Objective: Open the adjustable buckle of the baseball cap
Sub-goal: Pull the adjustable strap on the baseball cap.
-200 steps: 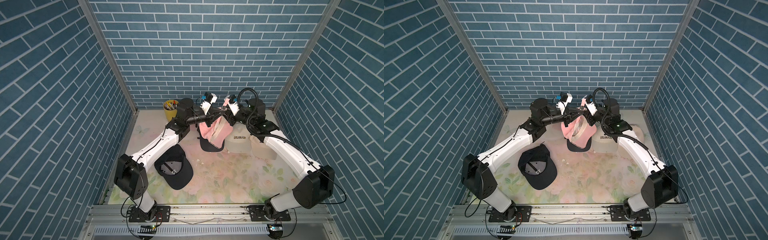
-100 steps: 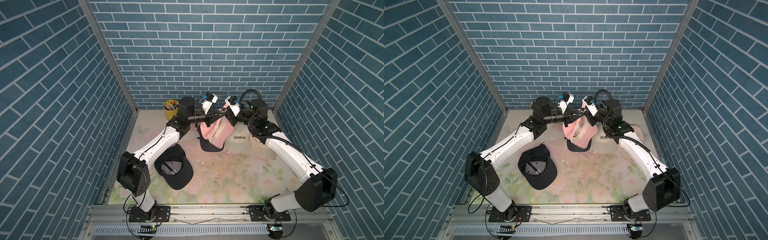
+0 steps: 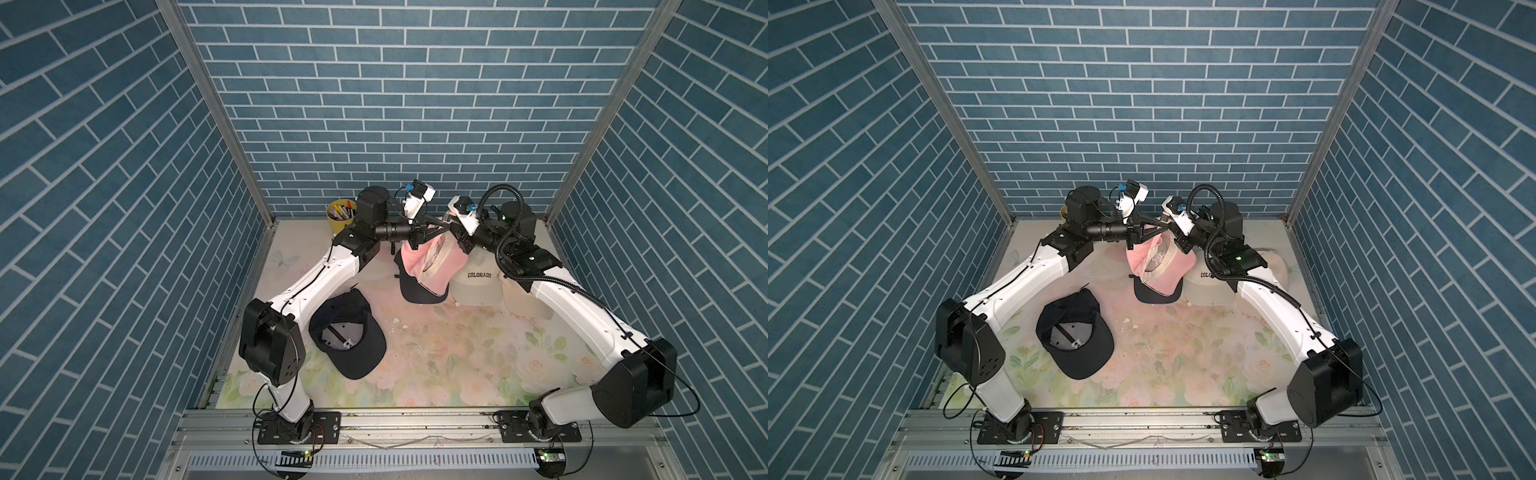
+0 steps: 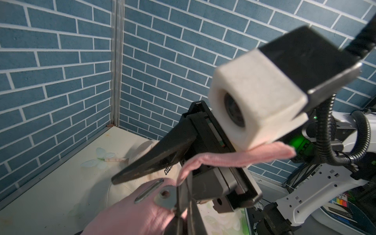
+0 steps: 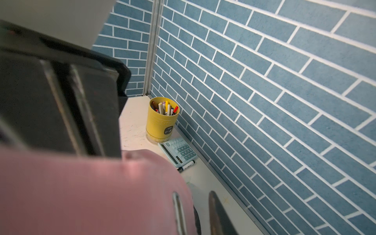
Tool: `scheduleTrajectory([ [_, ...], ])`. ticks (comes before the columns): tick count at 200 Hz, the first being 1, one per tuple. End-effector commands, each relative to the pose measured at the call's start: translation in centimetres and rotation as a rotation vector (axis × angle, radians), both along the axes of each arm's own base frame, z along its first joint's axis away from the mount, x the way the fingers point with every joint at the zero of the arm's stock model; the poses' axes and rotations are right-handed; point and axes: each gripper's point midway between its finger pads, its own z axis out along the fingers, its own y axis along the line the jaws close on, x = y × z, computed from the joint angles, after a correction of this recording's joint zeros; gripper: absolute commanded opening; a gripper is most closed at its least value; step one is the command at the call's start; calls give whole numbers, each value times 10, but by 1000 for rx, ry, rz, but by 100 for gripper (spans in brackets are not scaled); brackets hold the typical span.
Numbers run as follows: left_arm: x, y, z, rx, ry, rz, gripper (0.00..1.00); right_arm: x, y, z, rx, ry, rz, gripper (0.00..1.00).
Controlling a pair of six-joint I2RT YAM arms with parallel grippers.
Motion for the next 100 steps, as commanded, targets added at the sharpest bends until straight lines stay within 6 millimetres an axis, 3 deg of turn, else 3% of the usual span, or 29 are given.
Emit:
scheduleTrajectory([
  [1, 1, -2, 6, -11, -10, -14, 0, -10, 9, 9, -14, -65, 52, 13],
  [40, 2, 1, 6, -10, -5, -1, 4, -1, 3, 11, 20, -73, -15, 0],
  [100, -2, 3, 0, -17, 23, -25, 0, 14, -7, 19, 117, -33, -130, 0],
])
